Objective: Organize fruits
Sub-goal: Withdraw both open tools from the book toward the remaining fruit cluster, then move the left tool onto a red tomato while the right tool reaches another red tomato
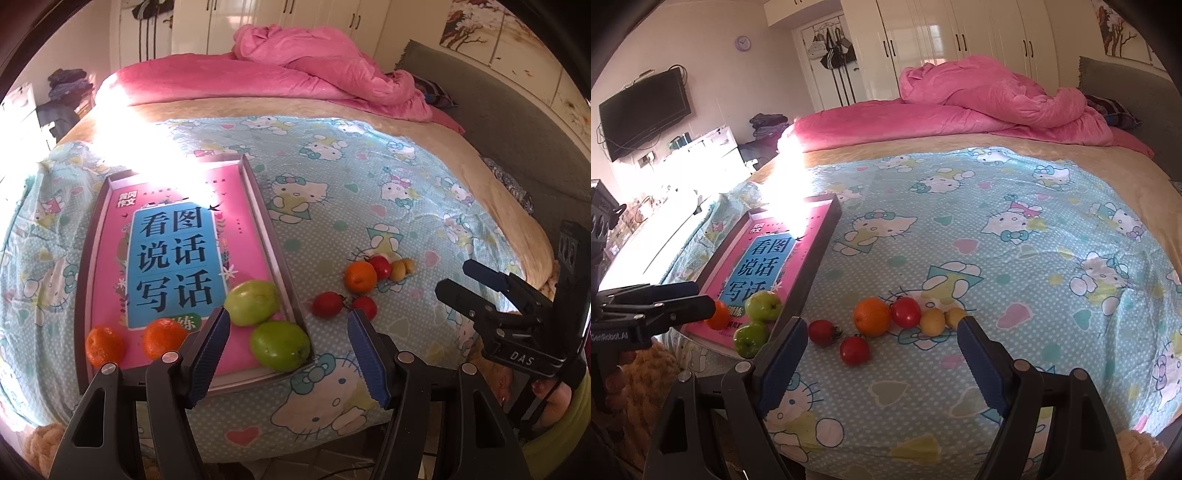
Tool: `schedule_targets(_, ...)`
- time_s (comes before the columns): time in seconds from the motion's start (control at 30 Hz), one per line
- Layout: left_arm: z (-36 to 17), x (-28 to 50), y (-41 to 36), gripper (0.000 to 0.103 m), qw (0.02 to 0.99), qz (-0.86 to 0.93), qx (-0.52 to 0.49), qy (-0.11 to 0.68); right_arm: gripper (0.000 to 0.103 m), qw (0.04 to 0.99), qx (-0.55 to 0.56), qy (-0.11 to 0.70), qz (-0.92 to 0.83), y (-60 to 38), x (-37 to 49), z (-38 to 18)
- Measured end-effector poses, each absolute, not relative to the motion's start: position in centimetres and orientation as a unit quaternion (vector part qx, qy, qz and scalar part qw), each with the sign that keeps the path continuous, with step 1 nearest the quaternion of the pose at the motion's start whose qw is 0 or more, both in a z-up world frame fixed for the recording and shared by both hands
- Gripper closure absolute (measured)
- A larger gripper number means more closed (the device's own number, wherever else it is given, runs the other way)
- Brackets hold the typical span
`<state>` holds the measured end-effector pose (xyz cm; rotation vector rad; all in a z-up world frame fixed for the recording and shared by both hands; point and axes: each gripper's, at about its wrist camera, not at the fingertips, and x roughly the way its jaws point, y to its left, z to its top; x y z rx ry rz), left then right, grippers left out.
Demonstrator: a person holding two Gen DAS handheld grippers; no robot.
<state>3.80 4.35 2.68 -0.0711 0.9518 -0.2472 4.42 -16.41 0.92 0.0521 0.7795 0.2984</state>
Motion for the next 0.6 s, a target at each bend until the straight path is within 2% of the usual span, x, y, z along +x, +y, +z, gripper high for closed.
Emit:
schedule_targets(0.23, 2.3, 3.6, 2.5, 0.035, 0.876, -0.135, -0.018, 0.464, 0.02, 0.914, 0.0, 0.393, 0.102, -17.8, 5.2, 0.5)
schedule_targets(0.6, 1.5, 3.6, 0.6, 0.035, 0.867, -0.152, -0.001, 0.475, 0.02, 0.899, 0.054, 0.425, 0.093, -20.0, 6.4, -0.7)
